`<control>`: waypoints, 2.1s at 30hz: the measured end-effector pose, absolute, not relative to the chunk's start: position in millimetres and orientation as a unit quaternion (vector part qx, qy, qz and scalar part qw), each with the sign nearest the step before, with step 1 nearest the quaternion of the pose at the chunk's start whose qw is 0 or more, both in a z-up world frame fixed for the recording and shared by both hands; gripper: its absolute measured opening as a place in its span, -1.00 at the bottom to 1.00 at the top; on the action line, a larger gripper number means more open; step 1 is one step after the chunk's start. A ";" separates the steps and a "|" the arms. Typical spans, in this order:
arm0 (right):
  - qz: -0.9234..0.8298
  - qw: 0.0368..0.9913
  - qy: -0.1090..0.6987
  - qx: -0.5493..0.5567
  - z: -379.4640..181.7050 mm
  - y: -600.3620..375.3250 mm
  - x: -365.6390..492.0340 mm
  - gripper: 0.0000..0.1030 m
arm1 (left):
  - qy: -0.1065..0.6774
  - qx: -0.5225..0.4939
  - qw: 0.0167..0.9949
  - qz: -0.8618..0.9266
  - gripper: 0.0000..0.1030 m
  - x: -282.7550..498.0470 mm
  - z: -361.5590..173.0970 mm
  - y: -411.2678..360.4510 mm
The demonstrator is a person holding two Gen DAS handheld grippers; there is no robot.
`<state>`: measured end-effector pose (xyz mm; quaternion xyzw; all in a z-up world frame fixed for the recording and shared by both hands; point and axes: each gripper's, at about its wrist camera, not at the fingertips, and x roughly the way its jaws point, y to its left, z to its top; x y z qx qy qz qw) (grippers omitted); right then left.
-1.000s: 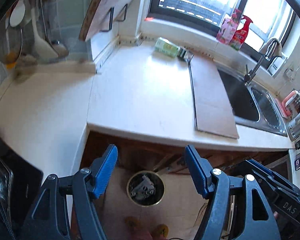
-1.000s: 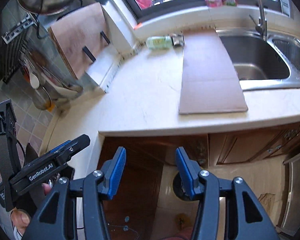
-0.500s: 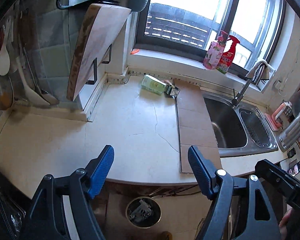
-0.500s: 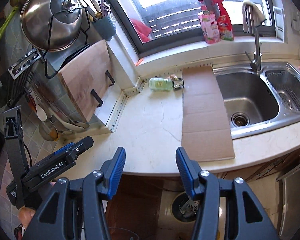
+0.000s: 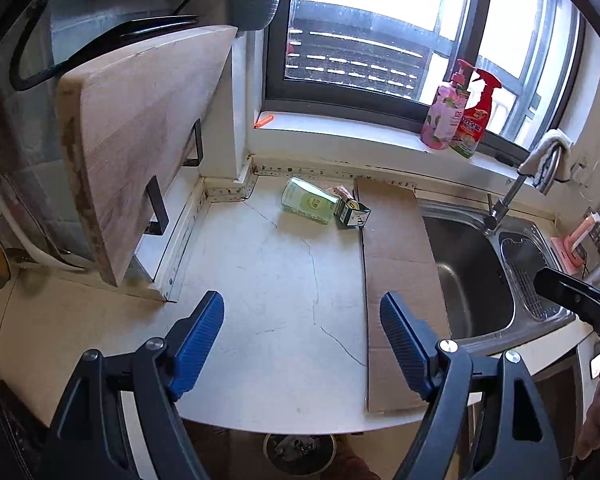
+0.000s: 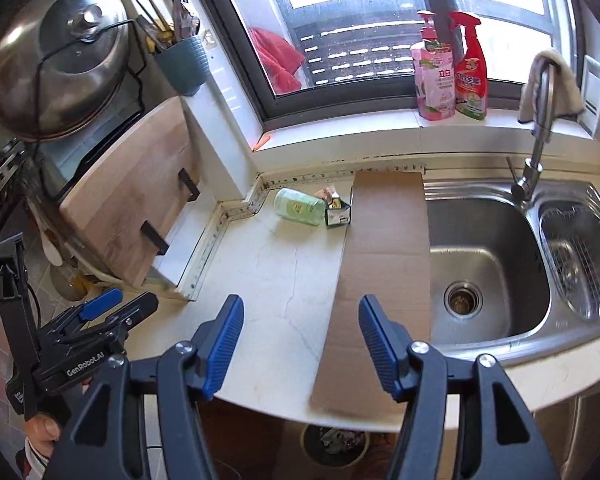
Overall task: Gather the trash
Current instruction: 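Raise both tools back up to the counter by the window, then grasp the green milk tea bottle with the left gripper while the right grasps the green carton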
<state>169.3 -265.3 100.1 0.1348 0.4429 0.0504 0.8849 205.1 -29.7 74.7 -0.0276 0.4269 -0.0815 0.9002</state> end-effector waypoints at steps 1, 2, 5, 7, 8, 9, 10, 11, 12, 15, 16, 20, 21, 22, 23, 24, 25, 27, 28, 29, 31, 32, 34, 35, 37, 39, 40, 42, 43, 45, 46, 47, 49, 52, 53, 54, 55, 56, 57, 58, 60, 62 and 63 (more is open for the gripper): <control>0.055 0.883 0.448 0.132 98.4 -269.9 181.9 0.17 | 0.429 -0.031 0.899 -0.077 0.53 214.2 74.7 -31.6; 0.060 0.880 0.453 0.128 96.8 -274.9 196.3 0.17 | 0.433 -0.033 0.898 -0.071 0.53 227.0 73.8 -34.2; 0.072 0.873 0.466 0.122 89.5 -288.0 238.7 0.17 | 0.446 -0.042 0.892 -0.059 0.53 264.3 68.2 -44.1; 0.079 0.868 0.475 0.121 83.1 -293.4 263.3 0.18 | 0.454 -0.048 0.888 -0.053 0.53 289.1 62.7 -51.3; 0.085 0.864 0.481 0.120 77.3 -296.8 280.1 0.18 | 0.457 -0.050 0.887 -0.051 0.53 300.9 59.4 -55.2; 0.088 0.862 0.485 0.120 72.3 -298.8 292.3 0.19 | 0.460 -0.051 0.885 -0.049 0.53 312.3 55.9 -59.4; 0.092 0.858 0.491 0.119 65.7 -300.7 306.7 0.19 | 0.464 -0.050 0.883 -0.047 0.53 325.9 50.5 -64.7; 0.093 0.855 0.496 0.119 59.3 -302.4 318.8 0.19 | 0.469 -0.050 0.881 -0.044 0.53 337.6 45.4 -68.9; 0.095 0.851 0.503 0.119 51.2 -304.0 332.0 0.19 | 0.473 -0.049 0.879 -0.042 0.53 347.7 40.4 -73.2; 0.097 0.840 0.518 0.125 25.2 -307.8 369.1 0.19 | 0.490 -0.045 0.869 -0.040 0.53 383.1 19.8 -85.8; 0.097 0.838 0.522 0.128 16.2 -310.4 380.0 0.19 | 0.496 -0.043 0.866 -0.038 0.53 395.4 12.0 -89.7; 0.086 0.830 0.530 0.149 -20.6 -321.1 419.4 0.19 | 0.514 -0.056 0.856 -0.024 0.53 441.4 -17.7 -95.9; 0.085 0.828 0.533 0.154 -29.7 -323.1 428.5 0.19 | 0.518 -0.065 0.853 -0.021 0.53 450.4 -24.3 -94.7; 0.085 0.826 0.535 0.159 -37.9 -323.9 435.5 0.19 | 0.522 -0.077 0.849 -0.019 0.53 462.4 -32.0 -94.0; 0.086 0.824 0.537 0.162 -47.6 -324.1 444.1 0.19 | 0.527 -0.088 0.845 -0.017 0.53 473.9 -39.4 -93.5; 0.085 0.822 0.539 0.164 -54.3 -325.0 450.1 0.19 | 0.532 -0.099 0.841 -0.015 0.53 485.8 -47.7 -93.5; 0.084 0.820 0.540 0.166 -62.4 -325.0 456.7 0.19 | 0.535 -0.106 0.838 -0.014 0.53 493.9 -54.3 -93.7; 0.083 0.818 0.543 0.170 -75.0 -324.6 467.2 0.19 | 0.543 -0.116 0.832 -0.006 0.53 511.9 -69.6 -95.2; 0.082 0.816 0.545 0.173 -81.8 -324.6 472.0 0.19 | 0.547 -0.119 0.829 -0.003 0.53 517.7 -76.1 -95.2; 0.082 0.815 0.546 0.176 -86.6 -324.8 475.5 0.19 | 0.553 -0.123 0.824 0.000 0.53 525.6 -84.8 -95.9; 0.079 0.813 0.548 0.181 -96.9 -325.9 484.0 0.19 | 0.564 -0.135 0.814 0.004 0.53 536.7 -100.1 -95.4; 0.078 0.812 0.549 0.182 -102.3 -326.6 488.0 0.19 | 0.568 -0.142 0.811 0.004 0.53 540.7 -106.2 -94.8; 0.075 0.810 0.551 0.187 -110.4 -328.2 495.0 0.19 | 0.573 -0.154 0.805 0.007 0.53 547.4 -116.5 -94.4; 0.073 0.809 0.551 0.190 -114.3 -329.9 497.8 0.19 | 0.573 -0.158 0.804 0.008 0.53 550.2 -120.2 -94.7; 0.070 0.807 0.552 0.197 -120.8 -332.0 502.0 0.19 | 0.573 -0.164 0.803 0.010 0.53 554.4 -125.0 -95.6; 0.070 0.805 0.553 0.201 -126.2 -332.8 504.2 0.18 | 0.575 -0.164 0.802 0.012 0.53 558.5 -129.5 -97.2; 0.071 0.804 0.554 0.202 -128.5 -333.1 504.8 0.18 | 0.576 -0.162 0.801 0.014 0.53 559.7 -130.6 -98.2; 0.072 0.802 0.558 0.199 -132.5 -331.6 505.1 0.18 | 0.582 -0.155 0.798 0.019 0.53 563.0 -136.3 -100.9; 0.073 0.802 0.559 0.198 -134.0 -330.7 504.9 0.18 | 0.584 -0.152 0.797 0.023 0.53 564.1 -138.7 -101.3; 0.076 0.800 0.561 0.198 -136.2 -329.0 504.7 0.18 | 0.590 -0.148 0.793 0.030 0.53 565.4 -145.4 -101.1; 0.078 0.799 0.563 0.198 -137.3 -327.9 504.6 0.18 | 0.594 -0.150 0.789 0.033 0.53 565.5 -150.1 -100.3; 0.080 0.798 0.564 0.197 -138.4 -326.7 504.2 0.18 | 0.596 -0.155 0.787 0.032 0.53 564.9 -153.5 -98.9; 0.086 0.795 0.567 0.197 -140.7 -324.2 503.9 0.18 | 0.596 -0.164 0.786 0.030 0.53 562.3 -157.4 -95.8; 0.096 0.792 0.572 0.192 -142.7 -317.3 503.0 0.18 | 0.595 -0.165 0.786 0.035 0.53 557.3 -161.2 -89.0; 0.101 0.791 0.573 0.190 -143.1 -314.2 503.0 0.18 | 0.595 -0.169 0.785 0.035 0.53 555.2 -162.3 -85.7; 0.104 0.790 0.574 0.187 -143.3 -311.1 503.2 0.18 | 0.596 -0.171 0.784 0.036 0.53 553.4 -163.6 -81.8; 0.106 0.790 0.575 0.183 -143.5 -308.5 503.4 0.18 | 0.597 -0.171 0.783 0.039 0.53 552.3 -164.9 -78.5; 0.107 0.791 0.576 0.179 -144.0 -305.4 503.8 0.18 | 0.597 -0.170 0.783 0.041 0.53 551.0 -167.0 -73.8; 0.107 0.790 0.578 0.173 -145.0 -301.9 504.6 0.18 | 0.598 -0.169 0.782 0.043 0.53 550.0 -168.6 -70.7; 0.108 0.790 0.579 0.169 -146.4 -299.5 504.8 0.18 | 0.600 -0.169 0.781 0.044 0.53 549.6 -170.4 -67.1; 0.109 0.789 0.584 0.158 -150.4 -293.3 505.8 0.18 | 0.601 -0.170 0.780 0.043 0.51 548.6 -173.1 -62.6; 0.105 0.789 0.589 0.142 -156.2 -287.2 506.4 0.18 | 0.602 -0.174 0.779 0.034 0.43 547.5 -175.6 -59.7; 0.104 0.787 0.592 0.136 -159.6 -284.9 506.3 0.18 | 0.602 -0.175 0.778 0.028 0.30 546.7 -176.5 -59.0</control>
